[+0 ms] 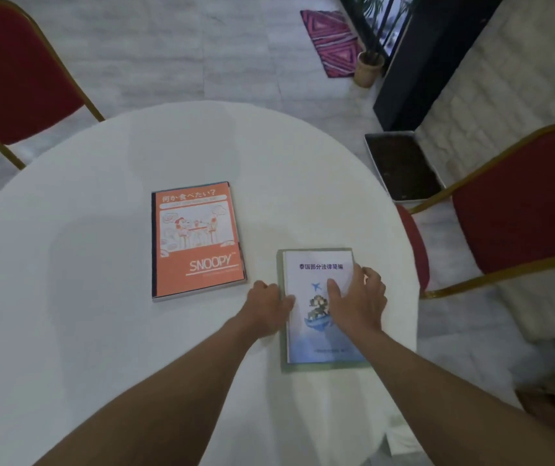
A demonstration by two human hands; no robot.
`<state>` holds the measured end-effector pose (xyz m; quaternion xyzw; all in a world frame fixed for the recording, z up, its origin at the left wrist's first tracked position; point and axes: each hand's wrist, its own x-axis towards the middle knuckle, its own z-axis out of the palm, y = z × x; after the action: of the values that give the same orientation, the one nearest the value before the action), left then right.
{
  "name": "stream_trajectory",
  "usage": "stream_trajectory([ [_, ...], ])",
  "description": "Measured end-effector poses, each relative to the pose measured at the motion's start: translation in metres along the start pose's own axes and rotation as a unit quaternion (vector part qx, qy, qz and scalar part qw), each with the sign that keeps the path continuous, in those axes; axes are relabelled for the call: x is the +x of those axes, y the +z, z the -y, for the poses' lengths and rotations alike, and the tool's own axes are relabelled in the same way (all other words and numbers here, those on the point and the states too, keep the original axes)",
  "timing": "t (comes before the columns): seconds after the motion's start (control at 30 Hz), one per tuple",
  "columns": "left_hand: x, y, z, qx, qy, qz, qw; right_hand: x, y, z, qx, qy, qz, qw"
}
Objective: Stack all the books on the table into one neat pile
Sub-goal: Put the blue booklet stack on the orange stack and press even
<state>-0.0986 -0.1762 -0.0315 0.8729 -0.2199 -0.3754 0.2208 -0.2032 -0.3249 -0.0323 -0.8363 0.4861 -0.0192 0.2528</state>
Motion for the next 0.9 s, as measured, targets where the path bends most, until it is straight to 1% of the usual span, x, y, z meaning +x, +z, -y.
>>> stream_trajectory([
  [0.1,-0.003,0.020,-0.007,-0.023,-0.025,-0.007,0.999,-0.007,0.001,-0.022,0.003,0.047,0.036,0.998],
  [0.23,-0.003,0.033,-0.018,-0.041,-0.050,-0.069,0.996,-0.010,0.005,-0.030,0.068,0.079,0.067,0.992],
  [0.33,0.000,0.033,-0.024,-0.123,-0.119,-0.076,0.982,-0.006,0.002,-0.029,0.108,0.103,0.085,0.985],
  [0.43,0.002,0.032,-0.027,-0.232,-0.144,-0.077,0.959,-0.004,0.001,-0.027,0.127,0.120,0.090,0.981],
  [0.5,-0.001,0.029,-0.029,-0.296,-0.147,-0.086,0.940,-0.004,0.002,-0.025,0.138,0.131,0.088,0.978],
  [0.53,-0.003,0.027,-0.030,-0.312,-0.145,-0.091,0.935,-0.005,0.002,-0.024,0.147,0.133,0.086,0.976],
  [0.67,-0.008,0.008,-0.025,-0.337,-0.116,-0.118,0.927,-0.006,0.003,-0.009,0.196,0.111,0.088,0.970],
  [0.8,-0.006,-0.028,-0.012,-0.376,-0.093,-0.159,0.908,-0.004,0.004,0.028,0.257,0.079,0.100,0.958],
  [0.9,0.000,-0.060,0.003,-0.361,-0.075,-0.189,0.910,-0.003,0.011,0.064,0.269,0.054,0.094,0.957],
])
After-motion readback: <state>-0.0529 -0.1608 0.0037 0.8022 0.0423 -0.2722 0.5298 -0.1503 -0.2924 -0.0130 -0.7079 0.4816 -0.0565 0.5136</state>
